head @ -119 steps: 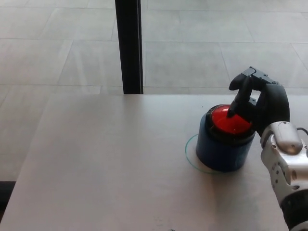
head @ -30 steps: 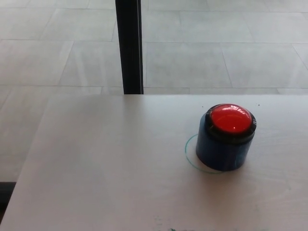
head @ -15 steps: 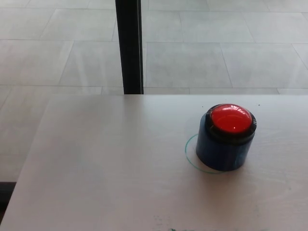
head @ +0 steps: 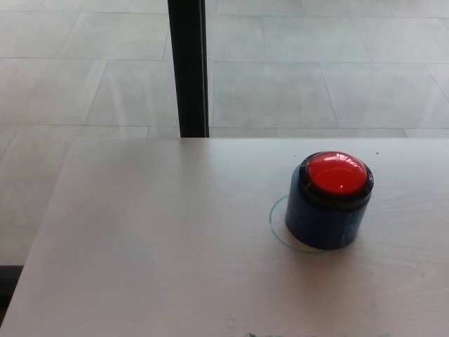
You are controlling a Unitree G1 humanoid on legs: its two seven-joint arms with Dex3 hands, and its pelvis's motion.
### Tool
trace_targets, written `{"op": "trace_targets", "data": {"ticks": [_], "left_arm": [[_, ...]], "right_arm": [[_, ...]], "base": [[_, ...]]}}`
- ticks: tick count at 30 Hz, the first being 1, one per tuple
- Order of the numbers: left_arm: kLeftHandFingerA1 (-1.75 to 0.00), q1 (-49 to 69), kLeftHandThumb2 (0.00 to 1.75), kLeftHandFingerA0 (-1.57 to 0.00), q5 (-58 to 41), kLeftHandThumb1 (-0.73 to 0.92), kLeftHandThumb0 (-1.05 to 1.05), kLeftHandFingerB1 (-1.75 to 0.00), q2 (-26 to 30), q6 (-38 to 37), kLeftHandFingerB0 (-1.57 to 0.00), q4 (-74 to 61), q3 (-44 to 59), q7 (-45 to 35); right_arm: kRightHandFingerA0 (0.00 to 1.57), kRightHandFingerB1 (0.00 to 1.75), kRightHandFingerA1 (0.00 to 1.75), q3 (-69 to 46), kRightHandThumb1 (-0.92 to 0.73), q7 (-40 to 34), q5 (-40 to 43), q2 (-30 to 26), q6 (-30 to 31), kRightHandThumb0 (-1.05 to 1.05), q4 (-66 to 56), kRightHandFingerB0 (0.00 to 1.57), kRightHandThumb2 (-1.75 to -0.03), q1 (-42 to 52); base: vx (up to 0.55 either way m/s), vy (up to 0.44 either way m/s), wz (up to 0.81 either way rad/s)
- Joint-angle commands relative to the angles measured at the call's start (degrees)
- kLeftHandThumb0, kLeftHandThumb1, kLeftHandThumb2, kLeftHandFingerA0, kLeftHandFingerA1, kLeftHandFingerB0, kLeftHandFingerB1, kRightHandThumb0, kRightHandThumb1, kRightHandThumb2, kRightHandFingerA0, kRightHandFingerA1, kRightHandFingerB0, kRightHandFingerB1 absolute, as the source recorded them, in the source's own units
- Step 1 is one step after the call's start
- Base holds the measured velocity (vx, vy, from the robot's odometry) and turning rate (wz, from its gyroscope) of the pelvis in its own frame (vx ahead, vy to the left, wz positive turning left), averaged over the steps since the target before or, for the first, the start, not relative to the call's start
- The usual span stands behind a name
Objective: The robot uses its right hand to press the red button kept in the middle of the desk
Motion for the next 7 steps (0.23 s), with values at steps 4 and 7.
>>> {"op": "trace_targets", "data": {"ticks": [4, 7], "left_arm": [[-1.51, -0.05, 1.16, -0.59, 0.28, 0.52, -0.40, -1.16, 0.88, -0.59, -0.46, -0.23, -0.21, 0.51], [-1.50, 0.35, 1.13, -0.53, -0.73, 0.56, -0.39, -1.16, 0.80, -0.52, -0.40, 0.33, 0.84, 0.26]], "right_arm": [[0.86, 0.53, 0.76, -0.18, -0.46, -0.97, 1.36, 0.31, -0.19, -0.65, -1.40, 0.48, -0.55, 0.42], [0.82, 0.61, 0.81, -0.05, -0.36, -0.41, 1.26, 0.10, -0.89, -0.69, -0.37, 0.43, -0.86, 0.60]], "base": [[0.00, 0.000, 0.00], [0.00, 0.000, 0.00]]}}
